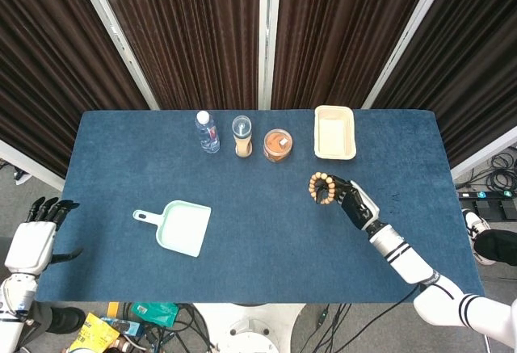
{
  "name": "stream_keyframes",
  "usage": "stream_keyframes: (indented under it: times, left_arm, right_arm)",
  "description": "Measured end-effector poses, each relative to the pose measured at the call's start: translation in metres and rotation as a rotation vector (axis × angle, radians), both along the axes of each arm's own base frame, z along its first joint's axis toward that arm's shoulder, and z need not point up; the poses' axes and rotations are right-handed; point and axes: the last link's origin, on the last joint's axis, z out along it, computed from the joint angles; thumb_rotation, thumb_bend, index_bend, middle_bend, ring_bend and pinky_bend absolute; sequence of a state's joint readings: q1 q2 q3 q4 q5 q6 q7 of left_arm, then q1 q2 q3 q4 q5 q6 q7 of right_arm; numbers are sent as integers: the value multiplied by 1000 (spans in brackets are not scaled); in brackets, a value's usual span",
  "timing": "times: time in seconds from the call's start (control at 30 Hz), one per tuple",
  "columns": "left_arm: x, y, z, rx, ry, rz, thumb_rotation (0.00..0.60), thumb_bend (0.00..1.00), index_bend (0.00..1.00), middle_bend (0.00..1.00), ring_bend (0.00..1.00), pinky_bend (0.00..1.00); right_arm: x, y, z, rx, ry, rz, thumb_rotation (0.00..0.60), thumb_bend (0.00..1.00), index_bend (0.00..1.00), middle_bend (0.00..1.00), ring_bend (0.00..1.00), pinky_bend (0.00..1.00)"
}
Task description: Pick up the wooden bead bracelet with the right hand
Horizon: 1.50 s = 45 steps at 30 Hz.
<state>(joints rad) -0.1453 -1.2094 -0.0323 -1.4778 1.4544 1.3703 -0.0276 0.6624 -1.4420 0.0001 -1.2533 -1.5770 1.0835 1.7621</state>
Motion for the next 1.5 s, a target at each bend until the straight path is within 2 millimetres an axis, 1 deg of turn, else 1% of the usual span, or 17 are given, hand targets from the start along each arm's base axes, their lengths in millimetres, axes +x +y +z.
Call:
stream_keyframes:
  times: [0.07, 0.13, 0.23, 0.3, 0.37, 0.47, 0.57, 0.67, 0.9, 1.0, 1.07, 1.17, 1.23, 1.3, 1.37, 1.43, 1.5]
  left_arm:
    - [0, 0, 0, -1, 1, -1, 600, 0, 193, 172, 75, 20]
    - [1, 0, 0, -2, 0, -1, 600, 0, 192, 171, 75, 20]
    - [0, 0, 0, 0, 0, 3, 600, 0, 192, 172, 75, 20]
    - [0, -1, 0, 1, -1, 3, 600, 0, 193, 171, 75, 20]
    - [0, -2, 1, 2, -2, 3, 600, 0, 192, 171, 75, 20]
    - [0, -2, 0, 2, -1, 1, 600, 0, 193, 172, 75, 20]
    - [1, -2, 1, 2, -2, 1, 600, 0, 193, 171, 75, 20]
    - [1, -2, 1, 3, -3, -1, 600, 0, 192, 171, 75, 20]
    - [1, -3, 1, 5, -6, -1, 600, 0, 192, 172, 75, 20]
    - [1, -3, 1, 5, -6, -1, 600, 0, 192, 172, 75, 20]
    - [1, -3, 1, 6, -7, 0, 600, 0, 192, 172, 75, 20]
    - [0, -3, 1, 6, -7, 3, 600, 0, 192, 171, 75, 20]
    - [0, -4, 1, 7, -8, 5, 600, 0, 192, 171, 75, 20]
    - [-1, -4, 1, 7, -9, 6, 600, 0, 192, 171, 75, 20]
    - [-1, -3, 0, 5, -9, 6, 600, 0, 192, 172, 75, 20]
    - [-1, -3, 0, 4, -10, 6, 600, 0, 192, 172, 75, 20]
    - [-1, -2, 0, 4, -11, 6, 600, 0, 192, 171, 75, 20]
  right_arm:
    - [0, 0, -1, -10, 21, 6, 0, 0, 323, 527, 184, 0]
    - [1, 0, -1, -20, 21, 0, 0, 0, 254, 466, 133, 0]
    - [3, -1, 1, -37, -27, -30, 0, 0, 87, 283, 12, 0]
    - [4, -1, 1, -43, -39, -30, 0, 0, 21, 203, 0, 0]
    - [6, 0, 1, -49, -42, -18, 0, 0, 0, 161, 0, 0]
    - [6, 1, 1, -48, -41, -7, 0, 0, 0, 164, 0, 0]
    - [5, 1, 2, -48, -40, 3, 0, 0, 0, 214, 0, 0]
    - [5, 1, 3, -49, -43, 13, 0, 17, 44, 294, 12, 0]
    - [2, 1, 6, -57, -72, -10, 0, 27, 299, 443, 100, 0]
    - [2, 0, 7, -55, -90, -23, 0, 29, 394, 483, 121, 0]
    - [2, 0, 7, -49, -106, -29, 0, 38, 431, 495, 130, 0]
    - [2, 0, 8, -37, -132, -36, 0, 106, 473, 514, 139, 0]
    - [1, -1, 9, -34, -141, -38, 0, 201, 493, 527, 153, 0]
    - [-1, -2, 9, -39, -139, -37, 1, 355, 510, 545, 175, 0]
    - [-1, -2, 9, -46, -131, -31, 37, 392, 514, 553, 185, 0]
    - [-1, -1, 9, -53, -123, -26, 116, 395, 524, 562, 194, 0]
    - [-2, -1, 9, -60, -111, -21, 170, 390, 534, 572, 206, 0]
